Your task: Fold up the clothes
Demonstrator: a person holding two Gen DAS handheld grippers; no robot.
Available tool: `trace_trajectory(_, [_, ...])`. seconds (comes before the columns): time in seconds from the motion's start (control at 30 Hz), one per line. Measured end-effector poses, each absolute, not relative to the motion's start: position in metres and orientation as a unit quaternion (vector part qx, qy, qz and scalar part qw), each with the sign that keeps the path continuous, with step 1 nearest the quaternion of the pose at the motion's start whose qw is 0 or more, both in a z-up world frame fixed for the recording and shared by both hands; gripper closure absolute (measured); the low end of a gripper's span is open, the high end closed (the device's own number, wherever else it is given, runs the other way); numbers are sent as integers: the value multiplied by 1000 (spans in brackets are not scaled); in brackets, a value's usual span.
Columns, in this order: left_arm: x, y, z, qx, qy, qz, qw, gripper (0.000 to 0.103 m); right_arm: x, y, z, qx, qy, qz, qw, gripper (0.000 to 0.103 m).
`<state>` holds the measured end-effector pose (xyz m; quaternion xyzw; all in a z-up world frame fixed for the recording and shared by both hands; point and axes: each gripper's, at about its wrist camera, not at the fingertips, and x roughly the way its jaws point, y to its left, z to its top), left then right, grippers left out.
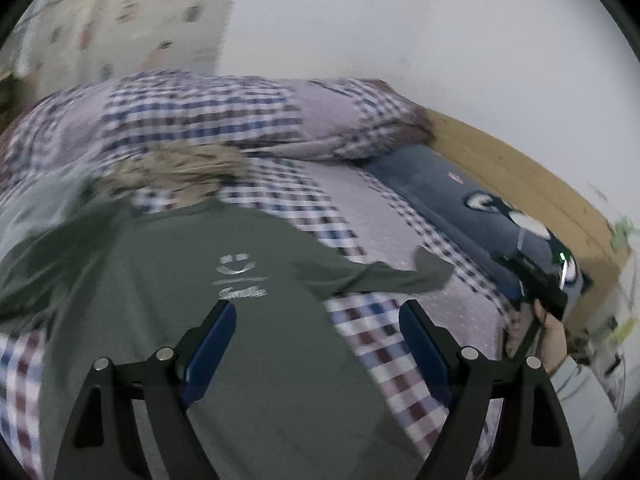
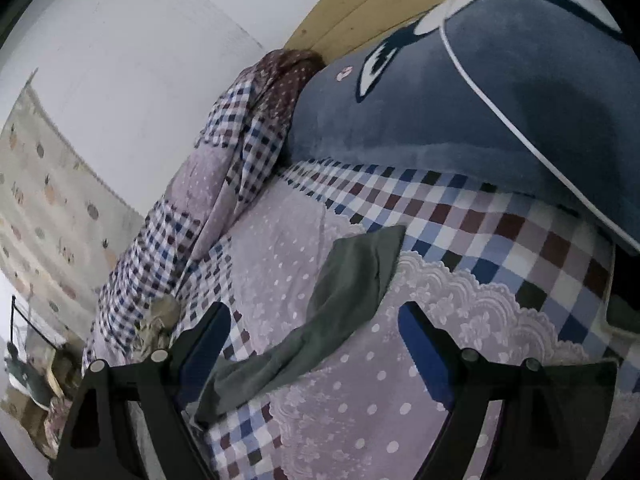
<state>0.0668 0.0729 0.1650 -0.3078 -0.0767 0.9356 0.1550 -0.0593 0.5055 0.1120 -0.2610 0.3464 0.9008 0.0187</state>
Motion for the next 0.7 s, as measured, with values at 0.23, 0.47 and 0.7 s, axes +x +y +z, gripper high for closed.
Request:
trace_trajectory(0.23, [24,150,166,-309,-65,928,198,16,-60,523,102,-265,373,889,5,14])
trace_trajectory(0.47, [-36,214,149,-331,-51,918,212,16,-69,509,101,-323,279,904,23,14])
trace_trajectory(0.7, [-94,236,131,-353,-36,915,194,16,-65,502,105,-327,240,914,27,14])
